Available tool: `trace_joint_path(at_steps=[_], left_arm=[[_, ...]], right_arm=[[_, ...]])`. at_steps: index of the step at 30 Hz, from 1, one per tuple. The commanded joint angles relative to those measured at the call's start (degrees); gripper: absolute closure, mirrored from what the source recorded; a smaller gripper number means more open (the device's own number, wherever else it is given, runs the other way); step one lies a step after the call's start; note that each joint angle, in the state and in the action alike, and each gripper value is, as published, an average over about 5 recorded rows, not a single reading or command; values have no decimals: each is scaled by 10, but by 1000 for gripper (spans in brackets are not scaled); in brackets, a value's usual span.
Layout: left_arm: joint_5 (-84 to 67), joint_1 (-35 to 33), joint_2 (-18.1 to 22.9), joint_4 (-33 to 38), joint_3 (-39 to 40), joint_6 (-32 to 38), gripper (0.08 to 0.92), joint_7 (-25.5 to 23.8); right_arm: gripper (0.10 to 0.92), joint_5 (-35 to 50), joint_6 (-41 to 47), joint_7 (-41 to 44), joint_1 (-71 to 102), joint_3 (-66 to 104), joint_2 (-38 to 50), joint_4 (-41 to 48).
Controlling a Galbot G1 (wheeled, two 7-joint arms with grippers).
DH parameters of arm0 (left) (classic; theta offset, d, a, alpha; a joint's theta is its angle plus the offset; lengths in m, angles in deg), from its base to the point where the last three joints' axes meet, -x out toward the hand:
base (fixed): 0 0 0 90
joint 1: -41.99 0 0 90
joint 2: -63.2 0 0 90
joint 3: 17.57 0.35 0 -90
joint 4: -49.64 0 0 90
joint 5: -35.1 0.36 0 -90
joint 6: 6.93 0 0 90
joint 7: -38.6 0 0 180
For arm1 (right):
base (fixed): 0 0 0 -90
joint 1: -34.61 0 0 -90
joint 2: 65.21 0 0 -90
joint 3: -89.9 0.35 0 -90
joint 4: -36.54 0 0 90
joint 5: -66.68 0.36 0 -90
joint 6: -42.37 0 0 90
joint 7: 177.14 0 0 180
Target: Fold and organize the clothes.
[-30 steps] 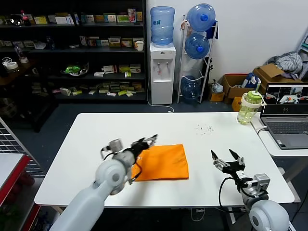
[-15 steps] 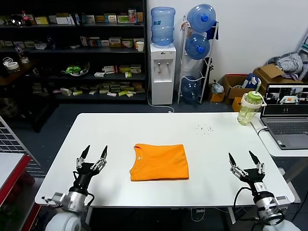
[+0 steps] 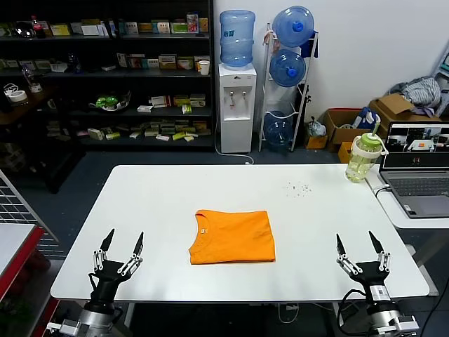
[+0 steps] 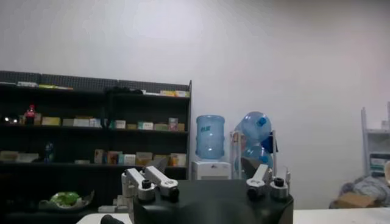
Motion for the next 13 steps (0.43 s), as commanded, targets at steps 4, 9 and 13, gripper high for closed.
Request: trace_joint_path(at_steps=[4,9,13], left_arm=[[23,-27,23,-4,-27,41,177,-21],[24,-29,24,-1,-28,41,177,-21],[24,-29,26,0,-26,42,177,-18]], right_arm=[[203,-34,-37,15,6,10,-45,4],[203,-32,-37,14,6,11,-47,2],[203,-32,-37,13,6,11,-48,1]])
